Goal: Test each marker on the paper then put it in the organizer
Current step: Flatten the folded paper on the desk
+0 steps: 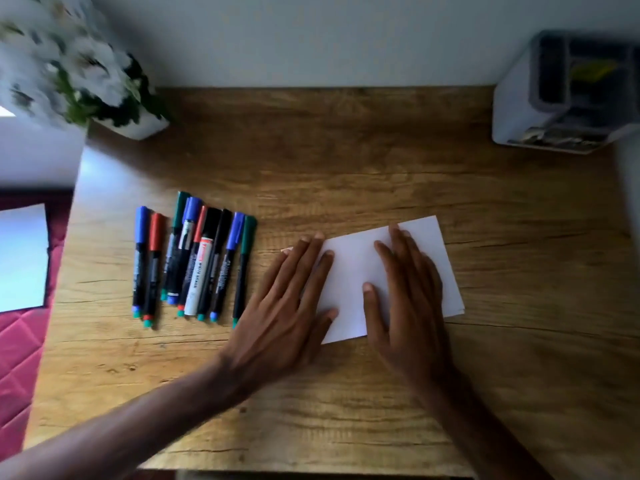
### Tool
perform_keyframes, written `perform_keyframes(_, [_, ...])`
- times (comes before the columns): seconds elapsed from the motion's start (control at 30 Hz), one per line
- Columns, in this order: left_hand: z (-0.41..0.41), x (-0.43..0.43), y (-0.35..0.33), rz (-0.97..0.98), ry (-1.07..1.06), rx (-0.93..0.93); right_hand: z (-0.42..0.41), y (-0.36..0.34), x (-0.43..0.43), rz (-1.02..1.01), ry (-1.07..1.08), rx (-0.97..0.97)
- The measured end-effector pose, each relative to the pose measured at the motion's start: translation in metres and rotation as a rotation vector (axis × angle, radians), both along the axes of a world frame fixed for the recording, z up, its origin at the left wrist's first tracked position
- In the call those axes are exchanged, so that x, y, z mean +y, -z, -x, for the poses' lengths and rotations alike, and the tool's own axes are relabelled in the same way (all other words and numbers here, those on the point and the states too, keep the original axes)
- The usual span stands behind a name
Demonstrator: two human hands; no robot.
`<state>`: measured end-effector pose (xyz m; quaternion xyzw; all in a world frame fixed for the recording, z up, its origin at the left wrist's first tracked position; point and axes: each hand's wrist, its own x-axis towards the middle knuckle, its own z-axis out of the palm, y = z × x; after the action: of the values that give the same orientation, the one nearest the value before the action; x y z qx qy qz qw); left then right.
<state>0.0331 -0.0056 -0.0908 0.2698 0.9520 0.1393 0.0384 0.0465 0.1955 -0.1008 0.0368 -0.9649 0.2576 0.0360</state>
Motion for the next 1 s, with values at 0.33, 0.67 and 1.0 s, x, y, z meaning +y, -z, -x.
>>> perform_keyframes(0.33, [-0.011, 0.000, 0.010, 0.012, 0.001, 0.069, -0.004, 0.012, -0.001, -0.066, -0.026, 0.101])
perform_keyframes(0.67, [-0.016, -0.008, 0.014, -0.031, -0.035, 0.131, -0.012, 0.008, -0.003, -0.163, -0.041, 0.097])
perform_keyframes(1.0, [-0.029, -0.008, 0.003, -0.127, -0.092, 0.161, -0.029, -0.013, -0.010, -0.095, -0.048, 0.072])
